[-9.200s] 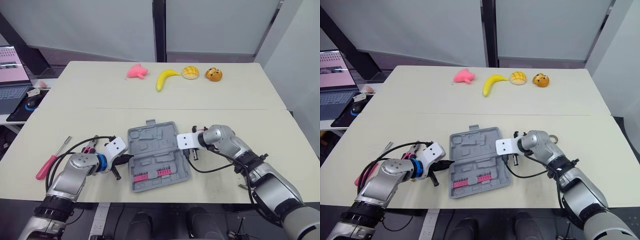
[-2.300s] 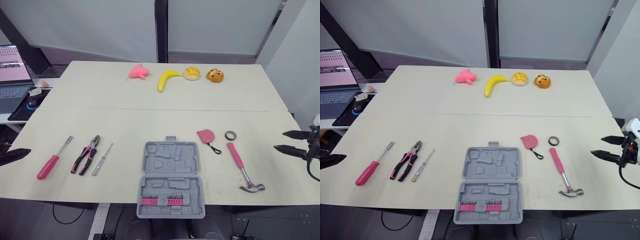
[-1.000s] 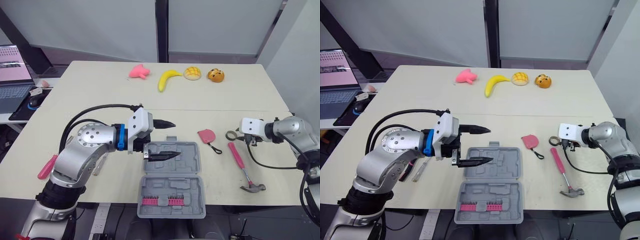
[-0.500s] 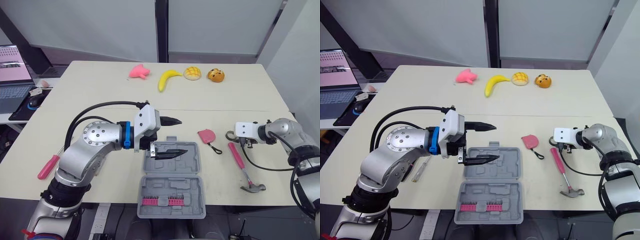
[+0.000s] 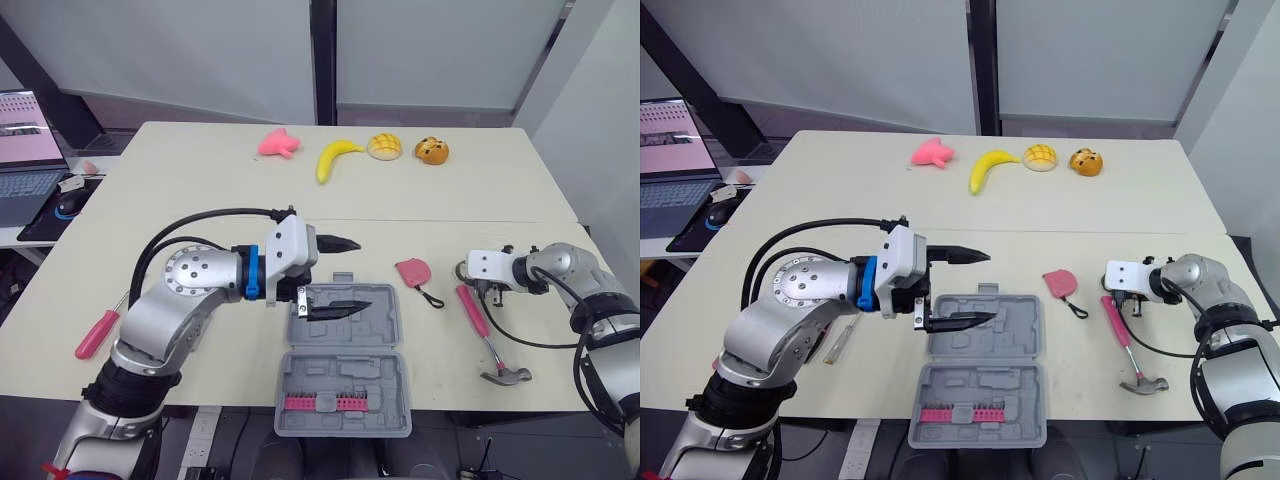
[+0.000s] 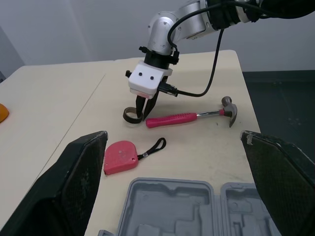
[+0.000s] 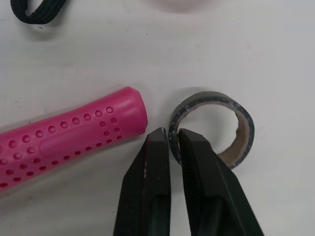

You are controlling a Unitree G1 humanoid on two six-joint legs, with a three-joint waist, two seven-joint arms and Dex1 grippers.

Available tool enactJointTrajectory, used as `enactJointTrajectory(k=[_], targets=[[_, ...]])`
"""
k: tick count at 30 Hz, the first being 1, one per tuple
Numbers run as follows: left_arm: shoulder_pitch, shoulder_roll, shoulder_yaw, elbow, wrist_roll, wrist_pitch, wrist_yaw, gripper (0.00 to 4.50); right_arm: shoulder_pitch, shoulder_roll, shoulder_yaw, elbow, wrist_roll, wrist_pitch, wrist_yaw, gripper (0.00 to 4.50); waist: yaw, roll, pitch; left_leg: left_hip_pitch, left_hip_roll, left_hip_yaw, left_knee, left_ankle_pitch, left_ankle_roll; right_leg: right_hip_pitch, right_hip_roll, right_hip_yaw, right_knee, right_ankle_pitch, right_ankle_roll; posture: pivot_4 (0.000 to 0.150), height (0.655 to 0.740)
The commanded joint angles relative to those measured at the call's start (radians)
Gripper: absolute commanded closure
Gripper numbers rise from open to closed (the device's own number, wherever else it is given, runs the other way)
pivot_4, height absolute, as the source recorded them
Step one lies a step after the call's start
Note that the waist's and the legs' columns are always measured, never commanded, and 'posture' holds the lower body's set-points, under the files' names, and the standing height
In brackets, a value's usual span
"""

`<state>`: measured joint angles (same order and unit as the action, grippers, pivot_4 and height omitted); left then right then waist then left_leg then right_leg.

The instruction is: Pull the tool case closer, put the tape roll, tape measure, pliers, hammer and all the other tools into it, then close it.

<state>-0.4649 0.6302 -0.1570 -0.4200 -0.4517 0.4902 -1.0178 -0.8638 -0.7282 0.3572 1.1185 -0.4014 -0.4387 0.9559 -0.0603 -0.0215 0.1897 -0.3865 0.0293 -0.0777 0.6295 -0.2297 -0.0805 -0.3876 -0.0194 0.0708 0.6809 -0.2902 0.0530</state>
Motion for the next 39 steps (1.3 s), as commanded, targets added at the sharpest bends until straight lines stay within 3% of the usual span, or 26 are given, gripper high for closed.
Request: enactJointTrajectory(k=[1,10,14,18,24,31,39], targets=[[0.002,-0.004,-0.007,-0.006,0.002,-0.025,-0.01,0.0,-0.019,-0.005,-0.017,0.001,0.014,-0.01,0.006,4.48,0.0,0.0,0.0,0.0,0.0,0.0,0.0,0.0,0.0,0.0,0.0,0.0,0.0,0.0,0.0,0.15,0.74],[0.022,0.004,0.02,0.01,-0.008,-0.039,-0.014,0.0,-0.017,-0.047,-0.059,-0.13,0.08,0.036,0.117,4.48,0.0,0.0,0.0,0.0,0.0,0.0,0.0,0.0,0.0,0.0,0.0,0.0,0.0,0.0,0.0,0.15,0.74],[0.051,0.052,0.093,0.011,-0.066,-0.003,-0.043,0.0,0.078,-0.045,-0.112,-0.485,0.23,0.3,0.305,4.48,-0.006,0.0,0.0,0.0,0.0,0.0,0.0,0.0,0.0,0.0,0.0,0.0,0.0,0.0,0.0,0.15,0.74],[0.09,0.12,0.162,0.018,-0.112,0.027,-0.071,0.0,0.175,-0.001,-0.122,-0.877,0.319,0.647,0.34,4.48,-0.005,0.0,0.0,0.0,0.001,-0.002,-0.001,0.0,0.0,0.0,0.001,-0.002,0.001,0.0,0.0,0.15,0.74],[0.17,0.252,0.264,0.052,-0.146,0.074,-0.135,0.0,0.237,0.117,-0.033,-1.16,0.332,0.902,0.281,4.48,-0.001,0.0,0.0,0.0,0.0,-0.002,0.0,0.0,0.0,0.0,0.0,-0.002,0.001,0.0,0.0,0.15,0.74],[0.301,0.369,0.374,0.055,-0.173,0.101,-0.188,0.0,0.23,0.324,0.078,-1.206,0.318,1.032,0.141,4.48,0.001,0.0,0.0,-0.002,0.001,-0.002,-0.001,0.0,0.0,-0.002,0.001,-0.002,0.0,0.0,0.0,0.15,0.74],[0.35,0.408,0.414,0.06,-0.164,0.1,-0.198,0.0,0.18,0.489,0.169,-1.028,0.278,0.953,0.014,4.48,0.003,0.0,0.0,-0.002,0.001,-0.003,-0.001,0.0,0.0,-0.002,0.001,-0.003,0.0,0.0,0.0,0.15,0.74]])
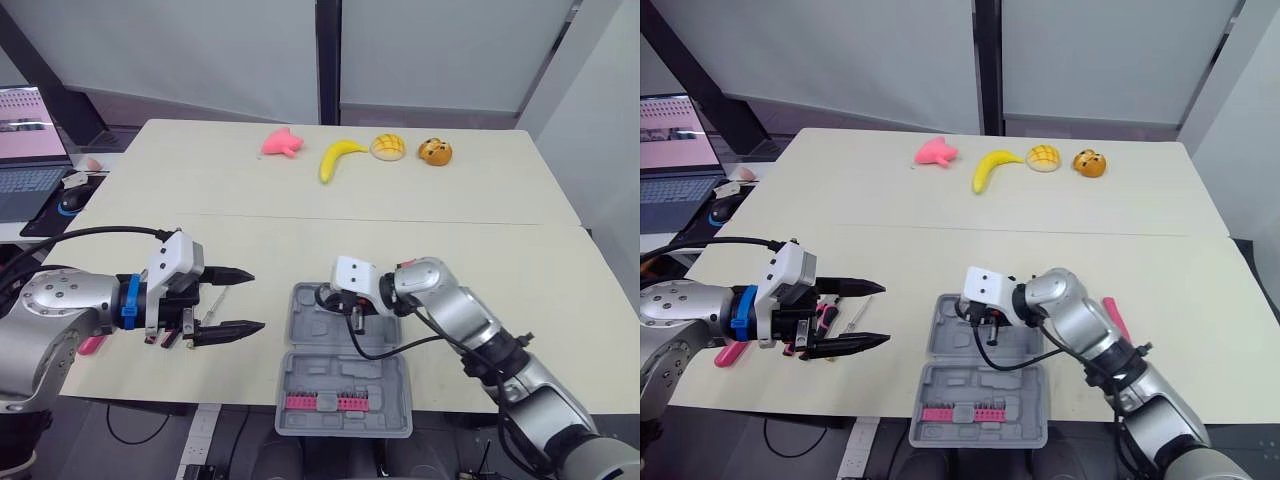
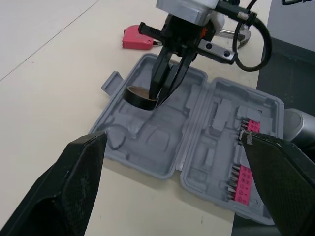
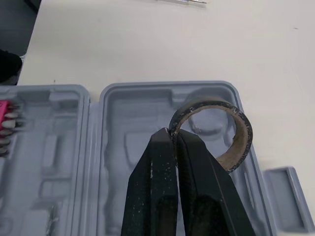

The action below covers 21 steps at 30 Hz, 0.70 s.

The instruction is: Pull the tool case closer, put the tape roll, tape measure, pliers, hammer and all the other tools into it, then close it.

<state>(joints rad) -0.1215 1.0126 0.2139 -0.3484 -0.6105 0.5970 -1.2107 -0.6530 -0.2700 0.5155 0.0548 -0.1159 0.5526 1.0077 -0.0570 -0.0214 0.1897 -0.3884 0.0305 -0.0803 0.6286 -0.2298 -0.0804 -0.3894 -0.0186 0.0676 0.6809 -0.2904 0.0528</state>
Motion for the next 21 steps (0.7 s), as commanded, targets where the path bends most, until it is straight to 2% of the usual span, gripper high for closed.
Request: enactJointTrajectory(k=[1,12,21], targets=[[0.012,0.03,0.045,-0.009,-0.001,-0.01,-0.008,0.0,-0.036,0.052,0.013,0.065,-0.01,-0.052,-0.055,4.48,-0.001,0.0,0.0,0.0,0.0,0.0,0.0,0.0,0.0,0.0,0.0,0.0,0.0,0.0,0.0,0.15,0.74],[0.051,0.051,0.065,-0.014,0.009,-0.022,-0.008,0.0,-0.039,0.148,0.013,0.163,-0.012,-0.064,-0.137,4.48,-0.003,0.0,0.0,0.0,0.0,0.0,0.0,0.0,0.0,-0.001,0.0,0.0,0.0,0.0,0.0,0.15,0.74],[0.043,0.064,0.061,-0.006,0.012,-0.03,-0.006,0.0,-0.055,0.16,0.019,0.25,-0.029,-0.113,-0.169,4.48,-0.003,0.0,0.0,0.0,0.0,0.0,-0.001,0.0,0.0,-0.001,0.0,0.0,0.0,0.0,0.0,0.15,0.74]])
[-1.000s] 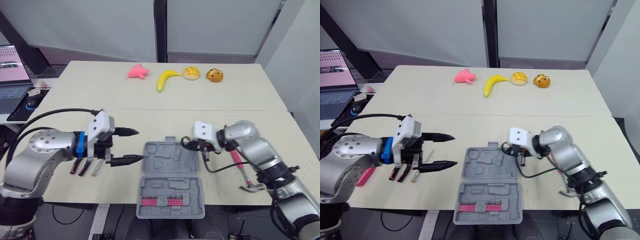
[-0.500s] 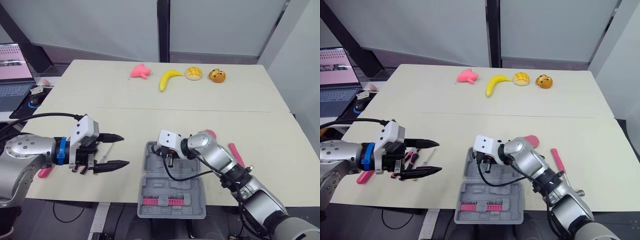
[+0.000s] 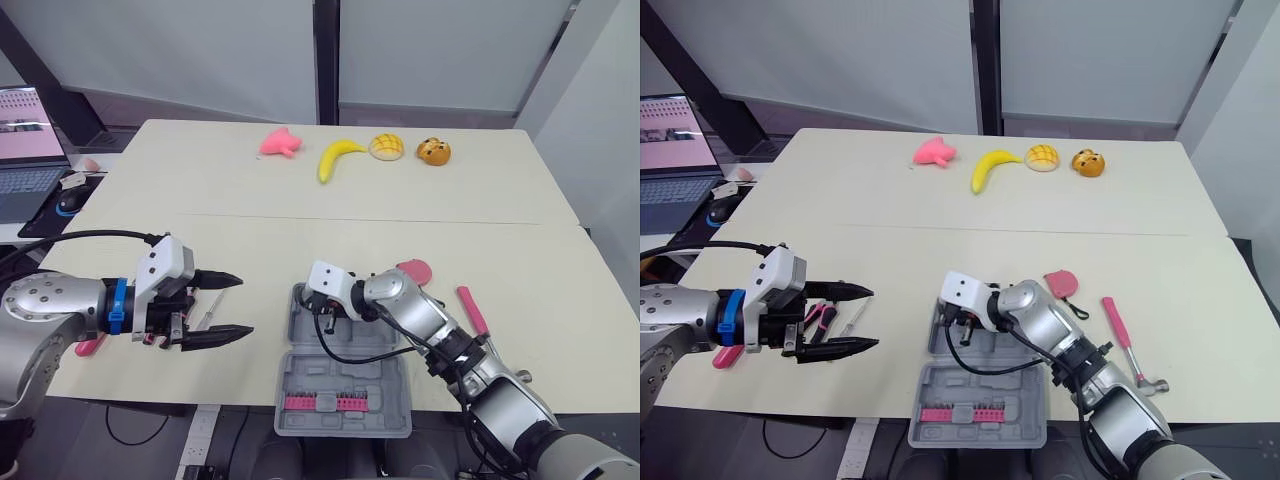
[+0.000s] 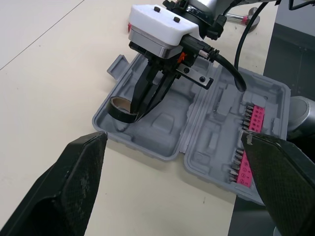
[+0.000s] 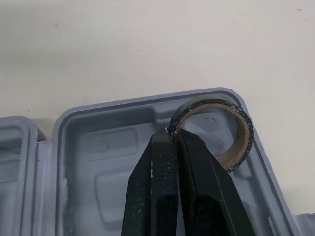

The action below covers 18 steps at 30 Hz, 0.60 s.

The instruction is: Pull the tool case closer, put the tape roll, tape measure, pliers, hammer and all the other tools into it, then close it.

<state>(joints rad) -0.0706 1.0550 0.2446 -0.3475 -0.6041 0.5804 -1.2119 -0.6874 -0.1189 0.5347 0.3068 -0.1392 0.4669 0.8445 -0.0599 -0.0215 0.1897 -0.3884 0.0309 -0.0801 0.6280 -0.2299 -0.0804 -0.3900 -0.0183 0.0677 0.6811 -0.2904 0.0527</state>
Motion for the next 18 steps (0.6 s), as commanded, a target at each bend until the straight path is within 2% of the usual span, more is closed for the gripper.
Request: enactJointTrajectory(k=[1,18], targets=[[-0.009,0.022,0.029,-0.006,0.006,-0.014,-0.005,0.0,-0.021,0.011,0.0,0.006,-0.006,-0.033,-0.008,4.48,0.0,0.0,0.0,0.0,0.0,0.0,0.0,0.0,0.0,0.0,0.0,0.0,0.0,0.0,0.0,0.15,0.74],[0.009,0.014,0.034,-0.008,0.018,-0.023,-0.002,0.0,-0.024,0.027,0.019,0.098,-0.033,-0.091,0.003,4.48,-0.004,0.0,0.0,0.0,0.0,0.0,0.0,0.0,0.0,0.0,0.0,0.0,0.0,0.0,0.0,0.15,0.74]])
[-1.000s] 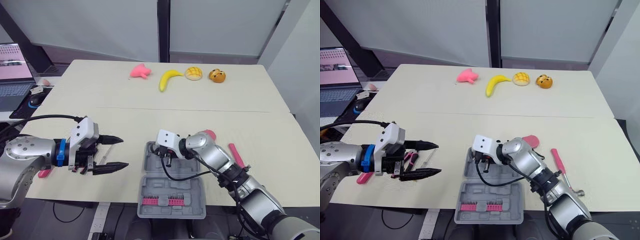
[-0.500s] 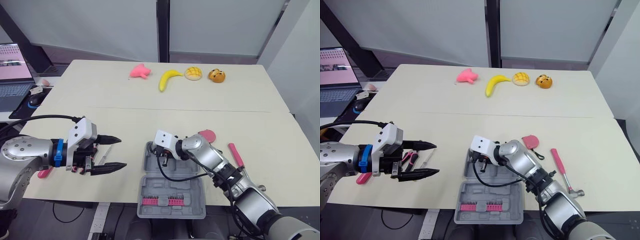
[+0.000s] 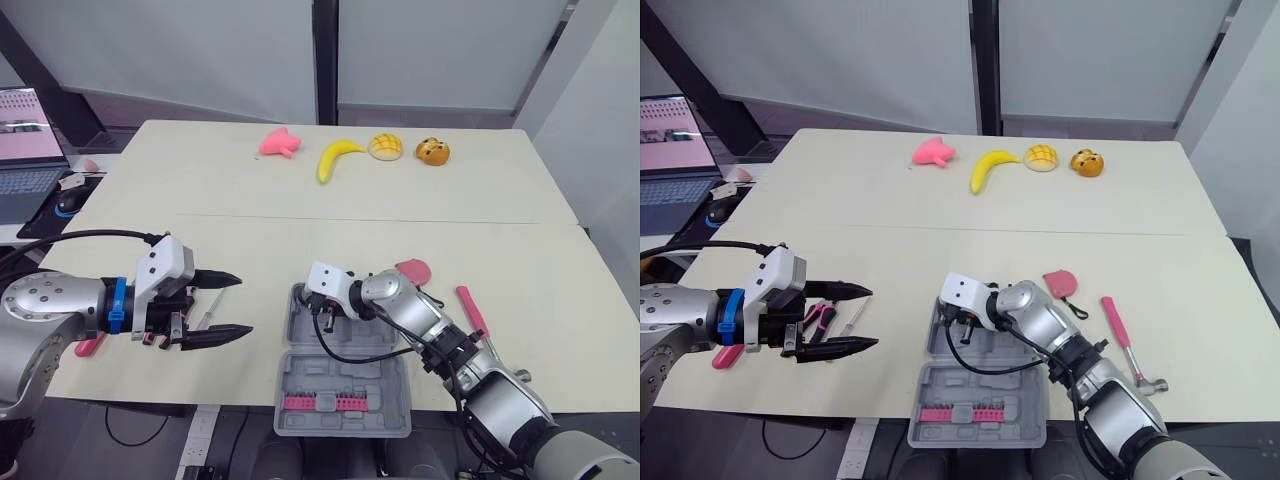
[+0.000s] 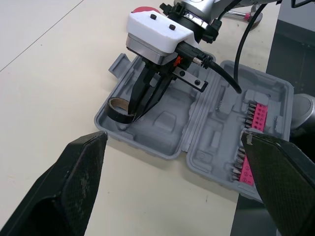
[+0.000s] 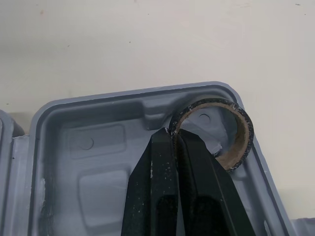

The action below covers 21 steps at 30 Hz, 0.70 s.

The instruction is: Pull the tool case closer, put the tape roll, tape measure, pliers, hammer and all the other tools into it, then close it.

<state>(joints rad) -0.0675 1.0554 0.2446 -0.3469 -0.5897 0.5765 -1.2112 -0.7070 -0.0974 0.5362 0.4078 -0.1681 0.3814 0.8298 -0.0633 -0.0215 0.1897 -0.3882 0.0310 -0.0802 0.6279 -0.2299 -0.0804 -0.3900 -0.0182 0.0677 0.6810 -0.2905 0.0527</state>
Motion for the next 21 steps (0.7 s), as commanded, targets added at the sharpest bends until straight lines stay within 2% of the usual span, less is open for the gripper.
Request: enactJointTrajectory(k=[1,4,9,21], targets=[[0.006,0.012,0.033,-0.008,0.005,-0.02,-0.003,0.0,-0.003,0.004,0.019,-0.003,-0.007,-0.006,0.021,4.48,-0.001,0.0,0.0,0.0,0.0,0.0,0.0,0.0,0.0,0.0,0.0,0.0,0.0,0.0,0.0,0.15,0.74],[0.009,0.012,0.033,-0.011,0.005,-0.022,-0.002,0.0,0.003,0.003,0.017,-0.008,-0.01,-0.007,0.026,4.48,-0.002,0.0,0.0,0.0,0.0,0.0,0.0,0.0,0.0,0.0,0.0,0.0,0.0,0.0,0.0,0.15,0.74],[0.007,0.01,0.023,0.0,0.014,-0.036,-0.003,0.0,0.001,0.01,0.003,-0.01,-0.002,-0.027,0.021,3.36,-0.002,0.0,0.0,0.0,0.0,0.0,0.0,0.0,0.0,0.0,0.0,0.0,0.0,0.0,0.0,0.15,0.74],[0.007,0.011,0.021,0.014,0.021,-0.05,-0.015,0.0,0.009,0.004,-0.025,-0.054,0.026,-0.068,0.025,3.36,-0.002,0.0,0.0,0.0,0.0,0.0,0.0,0.0,0.0,0.0,0.0,0.0,0.0,0.0,0.0,0.15,0.74]])
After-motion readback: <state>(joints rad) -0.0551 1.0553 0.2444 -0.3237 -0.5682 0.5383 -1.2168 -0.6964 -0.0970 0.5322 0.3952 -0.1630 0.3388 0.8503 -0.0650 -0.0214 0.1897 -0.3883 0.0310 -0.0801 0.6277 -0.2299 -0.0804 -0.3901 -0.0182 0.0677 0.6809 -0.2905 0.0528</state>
